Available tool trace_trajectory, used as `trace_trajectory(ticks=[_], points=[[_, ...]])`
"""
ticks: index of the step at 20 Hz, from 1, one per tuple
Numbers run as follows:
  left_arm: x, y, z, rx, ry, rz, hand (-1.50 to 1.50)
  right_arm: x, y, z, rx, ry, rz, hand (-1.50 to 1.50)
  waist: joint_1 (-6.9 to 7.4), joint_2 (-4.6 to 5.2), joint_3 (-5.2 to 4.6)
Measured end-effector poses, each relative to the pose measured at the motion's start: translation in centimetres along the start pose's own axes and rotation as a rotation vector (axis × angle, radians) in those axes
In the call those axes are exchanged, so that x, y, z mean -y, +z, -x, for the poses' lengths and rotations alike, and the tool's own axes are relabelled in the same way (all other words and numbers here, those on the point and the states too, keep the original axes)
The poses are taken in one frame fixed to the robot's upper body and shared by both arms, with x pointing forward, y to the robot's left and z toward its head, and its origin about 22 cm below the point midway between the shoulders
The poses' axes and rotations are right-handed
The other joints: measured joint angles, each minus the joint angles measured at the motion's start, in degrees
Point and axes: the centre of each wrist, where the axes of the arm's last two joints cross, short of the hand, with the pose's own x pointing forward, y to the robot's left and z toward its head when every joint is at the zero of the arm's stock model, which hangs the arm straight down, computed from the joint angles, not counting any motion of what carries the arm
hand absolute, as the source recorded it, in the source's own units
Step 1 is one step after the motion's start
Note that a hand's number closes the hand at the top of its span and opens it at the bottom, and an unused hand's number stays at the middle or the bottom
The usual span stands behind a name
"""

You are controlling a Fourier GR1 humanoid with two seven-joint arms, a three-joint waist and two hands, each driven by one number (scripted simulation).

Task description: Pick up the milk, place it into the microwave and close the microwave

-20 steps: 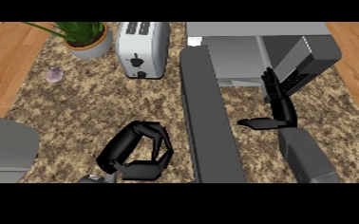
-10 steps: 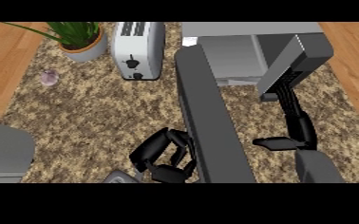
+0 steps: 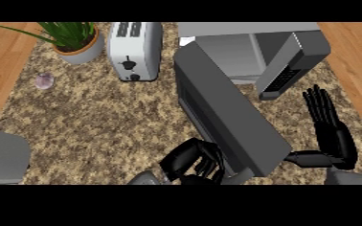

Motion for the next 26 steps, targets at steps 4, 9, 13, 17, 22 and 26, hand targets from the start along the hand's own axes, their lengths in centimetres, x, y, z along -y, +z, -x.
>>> trace_trajectory(ticks=[4, 9, 13, 17, 22, 26], points=[[0.8, -1.3, -0.5, -0.018, -0.01, -0.051, 1.5, 0.5, -0.2, -1.8, 0.022, -0.057, -0.033, -1.5, -1.02, 0.36, 0.01], [1.4, -2.3, -1.2, -0.003, 0.004, -0.159, 1.5, 1.5, -0.6, -3.8, 0.047, -0.088, -0.079, -1.5, -2.54, 0.76, -0.03], [1.1, -3.2, -1.9, 0.027, 0.023, -0.24, 1.5, 1.9, -1.3, -5.2, 0.071, -0.115, -0.146, -1.5, -3.99, 1.07, -0.1], [0.3, -4.5, -3.2, 0.074, 0.031, -0.301, 1.5, 1.8, -2.4, -6.6, 0.094, -0.144, -0.232, -1.5, -5.35, 1.36, -0.14], [-1.1, -6.1, -4.3, 0.092, 0.038, -0.359, 1.5, 1.6, -3.8, -8.3, 0.124, -0.172, -0.323, -1.5, -7.69, 1.89, -0.17], [-2.5, -7.2, -5.0, 0.081, 0.056, -0.427, 1.5, 1.6, -4.3, -9.3, 0.137, -0.194, -0.366, -1.5, -9.49, 2.34, -0.17]])
